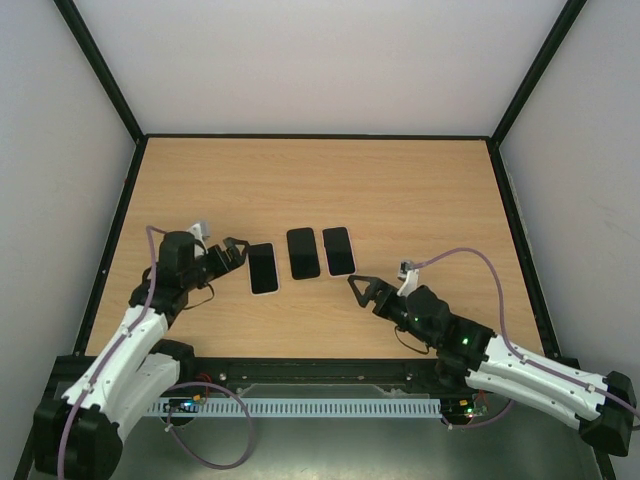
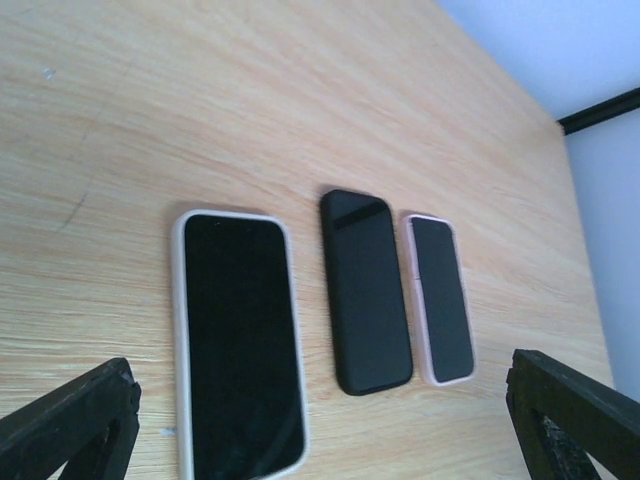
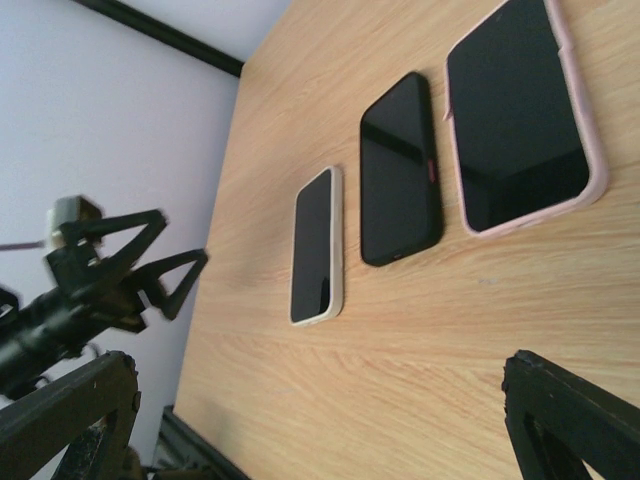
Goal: Put the phone into the phone case
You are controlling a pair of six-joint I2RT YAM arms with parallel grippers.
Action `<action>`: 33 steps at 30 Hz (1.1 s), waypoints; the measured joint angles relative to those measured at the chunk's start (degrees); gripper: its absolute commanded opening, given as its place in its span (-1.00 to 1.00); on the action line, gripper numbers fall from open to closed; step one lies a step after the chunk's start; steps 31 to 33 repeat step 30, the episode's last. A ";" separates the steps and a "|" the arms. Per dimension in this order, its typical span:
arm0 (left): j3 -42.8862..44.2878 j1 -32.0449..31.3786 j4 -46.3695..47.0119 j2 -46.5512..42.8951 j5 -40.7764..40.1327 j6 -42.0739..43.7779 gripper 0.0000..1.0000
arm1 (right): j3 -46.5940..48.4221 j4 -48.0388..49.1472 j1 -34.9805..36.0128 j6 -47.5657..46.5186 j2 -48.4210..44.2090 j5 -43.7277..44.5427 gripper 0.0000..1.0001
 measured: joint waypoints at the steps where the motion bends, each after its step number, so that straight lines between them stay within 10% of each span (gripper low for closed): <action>1: 0.35 0.00 -0.72 -1.11 0.33 0.07 0.99 | 0.76 -0.81 0.00 -0.28 0.00 0.59 0.95; 17: 10.69 -2.36 -9.90 -11.10 10.40 4.76 0.99 | 23.39 -16.48 0.00 -9.16 3.19 12.70 0.95; 33: 13.42 -4.17 -9.49 -12.35 13.77 5.40 0.99 | 26.21 -18.14 0.00 -10.64 1.18 15.26 0.95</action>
